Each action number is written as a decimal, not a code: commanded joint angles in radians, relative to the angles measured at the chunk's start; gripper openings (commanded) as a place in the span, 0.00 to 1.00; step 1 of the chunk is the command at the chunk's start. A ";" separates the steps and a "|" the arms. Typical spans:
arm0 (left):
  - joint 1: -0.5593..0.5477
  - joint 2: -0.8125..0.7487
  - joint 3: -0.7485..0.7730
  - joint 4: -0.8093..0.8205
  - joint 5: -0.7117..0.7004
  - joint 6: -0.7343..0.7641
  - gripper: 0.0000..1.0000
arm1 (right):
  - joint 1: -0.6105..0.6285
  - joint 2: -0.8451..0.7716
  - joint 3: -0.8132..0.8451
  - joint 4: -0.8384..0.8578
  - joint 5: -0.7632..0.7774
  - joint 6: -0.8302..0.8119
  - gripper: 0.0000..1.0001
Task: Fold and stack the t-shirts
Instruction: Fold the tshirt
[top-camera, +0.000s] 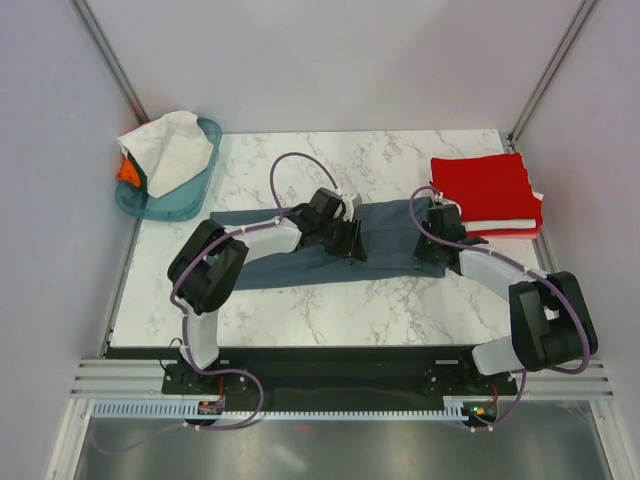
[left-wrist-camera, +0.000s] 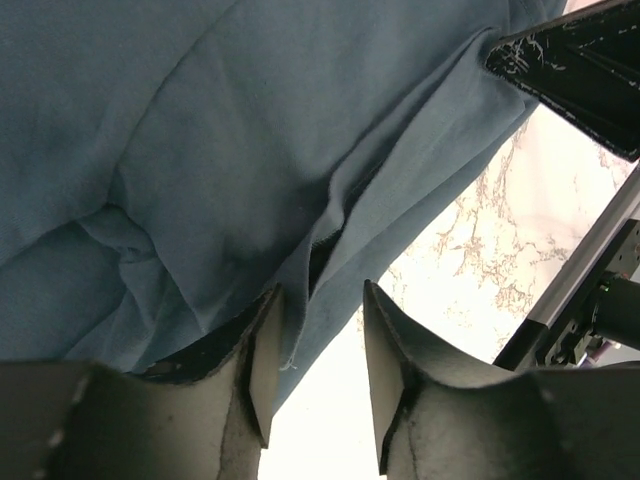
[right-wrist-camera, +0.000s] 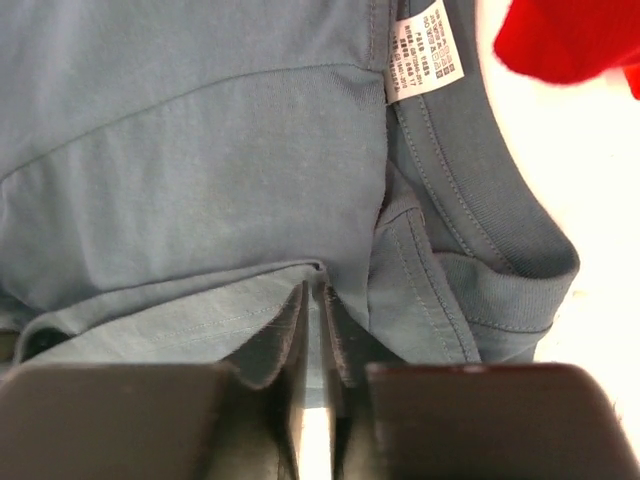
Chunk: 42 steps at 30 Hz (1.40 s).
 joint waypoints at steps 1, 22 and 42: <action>-0.010 -0.021 0.007 0.000 0.028 0.038 0.43 | -0.003 -0.048 0.009 0.008 0.009 -0.005 0.10; -0.040 -0.104 -0.116 -0.006 0.071 0.094 0.29 | -0.001 -0.093 0.083 -0.033 -0.103 0.001 0.40; -0.015 -0.219 -0.110 -0.049 0.059 0.102 0.31 | 0.129 0.148 0.151 -0.038 -0.091 -0.011 0.33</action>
